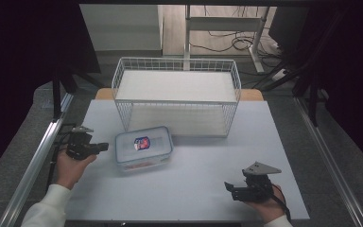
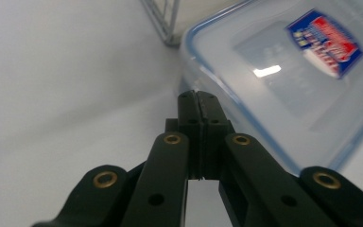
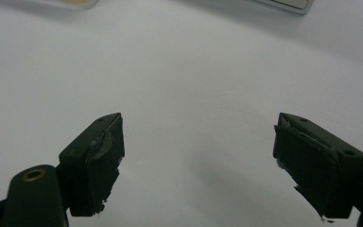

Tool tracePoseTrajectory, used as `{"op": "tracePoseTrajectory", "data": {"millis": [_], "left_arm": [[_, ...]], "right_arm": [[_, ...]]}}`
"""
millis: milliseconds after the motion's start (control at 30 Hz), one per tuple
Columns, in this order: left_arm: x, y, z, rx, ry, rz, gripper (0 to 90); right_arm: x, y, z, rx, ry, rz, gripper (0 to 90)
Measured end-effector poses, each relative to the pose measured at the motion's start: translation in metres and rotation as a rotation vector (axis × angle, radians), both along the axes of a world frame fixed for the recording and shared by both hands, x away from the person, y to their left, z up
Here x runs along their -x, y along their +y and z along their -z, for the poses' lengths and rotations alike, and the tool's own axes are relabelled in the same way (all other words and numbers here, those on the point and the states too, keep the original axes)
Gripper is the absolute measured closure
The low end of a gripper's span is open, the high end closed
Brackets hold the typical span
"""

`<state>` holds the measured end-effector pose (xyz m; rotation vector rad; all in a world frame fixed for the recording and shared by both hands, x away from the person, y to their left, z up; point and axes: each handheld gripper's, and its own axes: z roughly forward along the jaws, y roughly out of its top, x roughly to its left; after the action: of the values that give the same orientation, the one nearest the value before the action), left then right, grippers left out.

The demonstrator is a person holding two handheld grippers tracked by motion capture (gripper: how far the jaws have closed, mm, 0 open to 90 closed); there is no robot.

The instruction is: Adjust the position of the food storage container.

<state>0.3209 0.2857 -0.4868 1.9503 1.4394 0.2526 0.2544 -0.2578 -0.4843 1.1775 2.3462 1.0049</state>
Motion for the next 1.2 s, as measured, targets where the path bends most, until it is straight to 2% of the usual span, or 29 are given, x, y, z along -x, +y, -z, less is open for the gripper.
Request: {"op": "tracePoseTrajectory", "data": {"millis": [67, 267, 367, 433, 700, 1000, 1067, 1133, 1200], "left_arm": [[-0.007, 0.002, 0.006, 0.006, 0.036, -0.002, 89.7], [-0.017, -0.002, 0.011, 0.014, 0.075, 0.011, 89.7], [-0.019, -0.005, 0.011, 0.020, 0.078, 0.017, 89.7], [-0.021, -0.007, 0.011, -0.009, 0.080, 0.020, 89.7], [-0.028, -0.012, 0.017, -0.026, 0.100, 0.034, 89.7], [-0.034, -0.019, 0.018, 0.003, 0.097, 0.057, 89.8], [-0.037, -0.025, 0.018, 0.024, 0.091, 0.069, 89.8], [-0.038, -0.028, 0.018, 0.030, 0.093, 0.077, 89.8], [-0.042, -0.038, 0.018, 0.027, 0.089, 0.092, 89.9]], "right_arm": [[0.000, 0.001, 0.001, 0.003, 0.001, 0.000, 17.3], [-0.001, 0.001, 0.001, 0.009, 0.004, 0.003, 17.3], [-0.001, 0.000, 0.001, 0.010, 0.006, 0.004, 17.3], [-0.002, 0.001, 0.002, 0.012, 0.006, 0.003, 17.3], [-0.004, 0.000, 0.003, 0.019, 0.007, 0.009, 17.3], [-0.005, 0.001, 0.004, 0.029, 0.011, 0.010, 17.3], [-0.005, 0.001, 0.005, 0.029, 0.011, 0.007, 17.3], [-0.005, 0.001, 0.005, 0.029, 0.011, 0.007, 17.3], [-0.005, 0.001, 0.005, 0.030, 0.011, 0.007, 17.3]]}}
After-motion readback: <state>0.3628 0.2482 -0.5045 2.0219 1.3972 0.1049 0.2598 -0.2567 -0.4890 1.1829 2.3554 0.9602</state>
